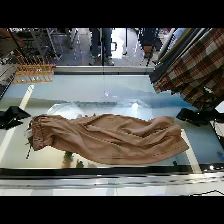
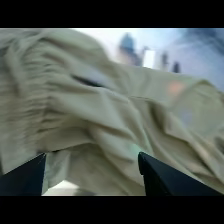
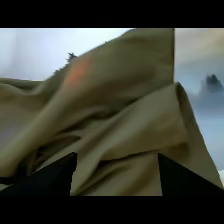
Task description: Fold the clothes and pants, and hang the long-sleeved shirts on hangers.
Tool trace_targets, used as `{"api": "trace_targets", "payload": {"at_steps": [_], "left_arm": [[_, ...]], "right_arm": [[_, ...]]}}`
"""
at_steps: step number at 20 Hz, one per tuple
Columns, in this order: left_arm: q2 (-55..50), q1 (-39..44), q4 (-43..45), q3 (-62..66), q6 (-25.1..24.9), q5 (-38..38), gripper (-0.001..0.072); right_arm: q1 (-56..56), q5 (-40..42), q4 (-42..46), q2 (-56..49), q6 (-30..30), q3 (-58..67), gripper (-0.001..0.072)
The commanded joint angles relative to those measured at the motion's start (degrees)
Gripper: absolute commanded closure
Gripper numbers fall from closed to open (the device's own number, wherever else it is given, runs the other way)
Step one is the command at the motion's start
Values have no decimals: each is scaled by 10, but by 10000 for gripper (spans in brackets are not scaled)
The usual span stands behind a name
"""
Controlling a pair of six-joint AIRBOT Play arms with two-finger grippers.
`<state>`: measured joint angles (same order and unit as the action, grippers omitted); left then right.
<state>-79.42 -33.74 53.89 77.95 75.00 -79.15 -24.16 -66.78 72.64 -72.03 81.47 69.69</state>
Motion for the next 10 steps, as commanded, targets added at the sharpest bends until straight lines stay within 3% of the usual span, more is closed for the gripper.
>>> {"api": "trace_targets", "payload": {"at_steps": [1,4,8,9,10], "left_arm": [[4,-39,97,-27,7,-21,137],[66,-42,99,-143,-15,6,137],[131,-40,85,-288,-16,67,119],[132,-40,87,-306,-16,82,48],[130,-40,87,-316,-16,92,47]], "right_arm": [[-99,7,-31,33,-49,-115,150],[-221,6,-96,114,-124,-257,148],[-306,-6,-136,127,-106,-302,149],[-311,-10,-129,121,-101,-302,149],[-312,-12,-120,115,-99,-302,149]]}}
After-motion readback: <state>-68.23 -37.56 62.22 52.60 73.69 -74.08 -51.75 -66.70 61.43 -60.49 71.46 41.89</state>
